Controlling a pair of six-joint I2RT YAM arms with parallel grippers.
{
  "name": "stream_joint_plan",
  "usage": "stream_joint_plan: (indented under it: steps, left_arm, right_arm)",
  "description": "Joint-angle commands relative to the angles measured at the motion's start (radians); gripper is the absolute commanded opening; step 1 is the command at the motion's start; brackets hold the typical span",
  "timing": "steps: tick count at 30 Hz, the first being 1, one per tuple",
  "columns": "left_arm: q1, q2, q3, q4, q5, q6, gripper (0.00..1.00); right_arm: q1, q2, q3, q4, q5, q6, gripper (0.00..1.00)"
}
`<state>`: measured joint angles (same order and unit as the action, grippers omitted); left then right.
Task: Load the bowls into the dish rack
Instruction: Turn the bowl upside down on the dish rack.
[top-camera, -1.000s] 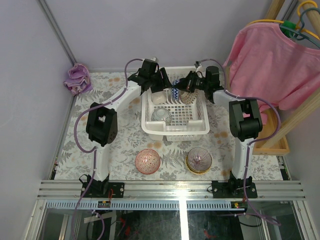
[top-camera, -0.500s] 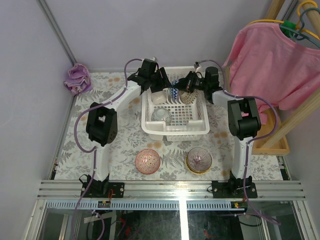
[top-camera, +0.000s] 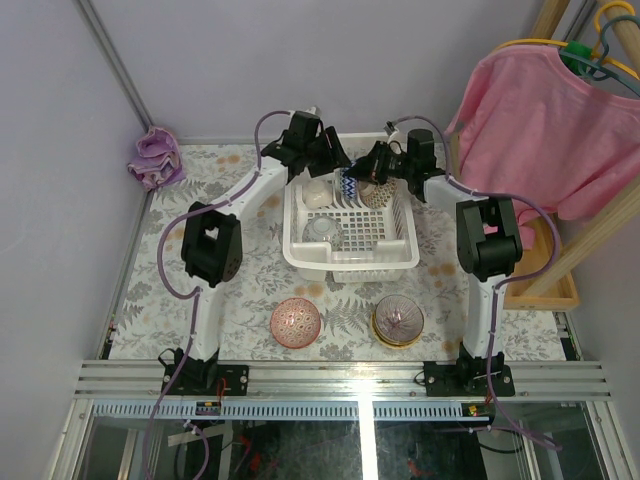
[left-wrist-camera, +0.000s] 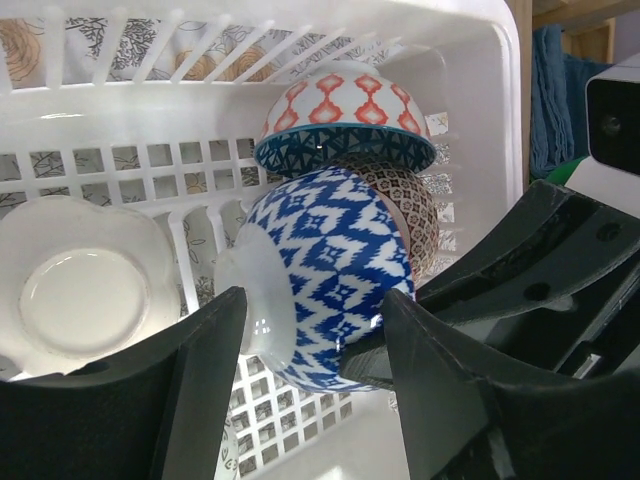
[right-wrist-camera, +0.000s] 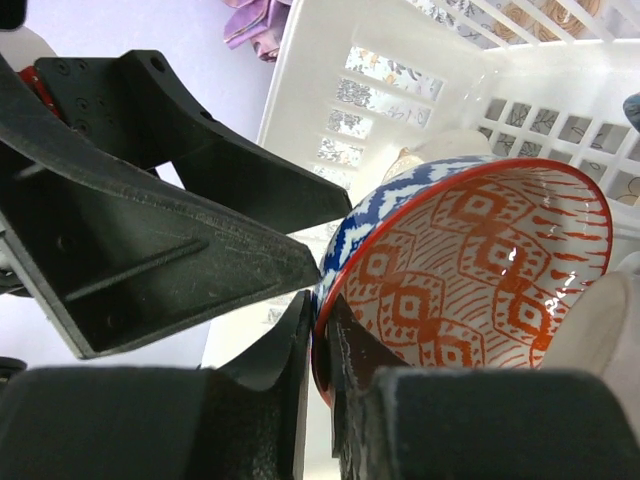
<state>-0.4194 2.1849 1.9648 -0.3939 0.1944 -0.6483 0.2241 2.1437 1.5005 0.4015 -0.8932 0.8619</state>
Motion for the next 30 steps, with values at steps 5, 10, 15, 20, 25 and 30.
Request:
stream_joint_plan:
  steps: [5,10,15,20,25,30]
  left_arm:
    - [-0.030,0.033,0.029,0.042,0.011,-0.014,0.56]
    - [-0.033,0.031,0.022,0.047,0.010,-0.016,0.56]
    - [-0.033,0.029,0.022,0.048,0.008,-0.016,0.56]
    - [-0.034,0.025,0.016,0.050,0.006,-0.016,0.55]
    - [-0.033,0.003,-0.024,0.063,-0.004,-0.010,0.55]
    - [-0.030,-0.023,-0.055,0.073,-0.014,-0.006,0.55]
  right_arm:
    - [0.004,-0.013,0.024,-0.395,0.194,-0.231,0.13]
    - [-0.002,-0.027,0.016,-0.452,0.256,-0.264,0.11]
    - [-0.017,-0.039,0.013,-0.485,0.299,-0.282,0.11]
    - [-0.031,-0.042,0.016,-0.531,0.355,-0.312,0.12]
    - [-0.045,-0.043,0.030,-0.575,0.419,-0.342,0.11]
    - [-0.058,-0.048,0.030,-0.581,0.435,-0.343,0.11]
